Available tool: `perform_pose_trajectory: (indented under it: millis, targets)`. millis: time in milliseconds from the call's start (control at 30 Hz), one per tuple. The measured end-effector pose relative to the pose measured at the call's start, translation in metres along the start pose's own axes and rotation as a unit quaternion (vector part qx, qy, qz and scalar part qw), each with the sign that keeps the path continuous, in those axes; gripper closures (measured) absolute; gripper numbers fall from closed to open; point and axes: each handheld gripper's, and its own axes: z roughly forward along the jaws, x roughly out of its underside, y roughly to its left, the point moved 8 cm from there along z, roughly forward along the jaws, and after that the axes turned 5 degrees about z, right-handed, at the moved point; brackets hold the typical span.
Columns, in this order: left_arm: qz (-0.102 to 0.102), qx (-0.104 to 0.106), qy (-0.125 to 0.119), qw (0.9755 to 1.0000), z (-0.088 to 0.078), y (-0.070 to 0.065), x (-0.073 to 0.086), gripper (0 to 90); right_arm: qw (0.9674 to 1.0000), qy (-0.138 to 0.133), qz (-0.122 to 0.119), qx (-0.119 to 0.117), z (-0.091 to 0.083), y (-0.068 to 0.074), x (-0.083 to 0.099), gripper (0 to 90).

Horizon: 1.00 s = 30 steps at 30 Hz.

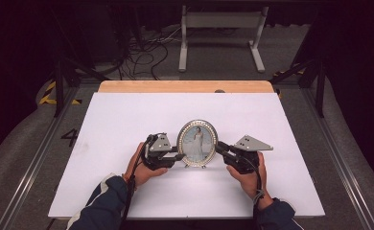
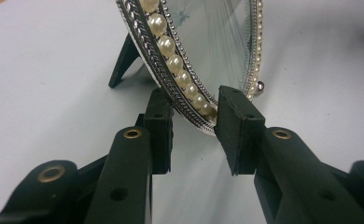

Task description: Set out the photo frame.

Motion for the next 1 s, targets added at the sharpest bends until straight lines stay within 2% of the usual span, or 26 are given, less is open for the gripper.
perform_pose_trajectory:
  millis: [300,367,467,567,833,1000]
  targets:
    - [0.008,-0.002,-0.002,1.0,0.0006,0.0009,-0.0009,66.6,1.0,0.002,0.002,0.0,0.0005,-0.0009,0.001,76.3]
    - [0.012,-0.006,-0.001,0.9999,-0.0004,0.001,-0.0014,65.8,0.9999,0.009,-0.005,0.0,0.0021,0.001,0.0025,73.8]
    - [0.015,-0.011,-0.001,0.9998,-0.0016,0.0016,-0.002,64.3,0.9999,0.009,-0.001,-0.009,0.0014,0.0026,0.002,73.4]
    - [0.019,-0.015,-0.008,0.9997,-0.0028,0.0032,-0.0041,61.9,0.9998,0.011,-0.016,-0.009,0.0011,0.0016,0.0007,73.4]
    - [0.02,-0.021,-0.009,0.9995,-0.004,0.0047,-0.0043,58.8,0.9987,0.021,-0.047,-0.001,0.0029,0.0042,0.002,68.6]
    - [0.021,-0.024,-0.009,0.9994,-0.0039,0.0054,-0.0044,55.9,0.9986,0.019,-0.05,0.007,0.0023,0.0026,0.001,64.8]
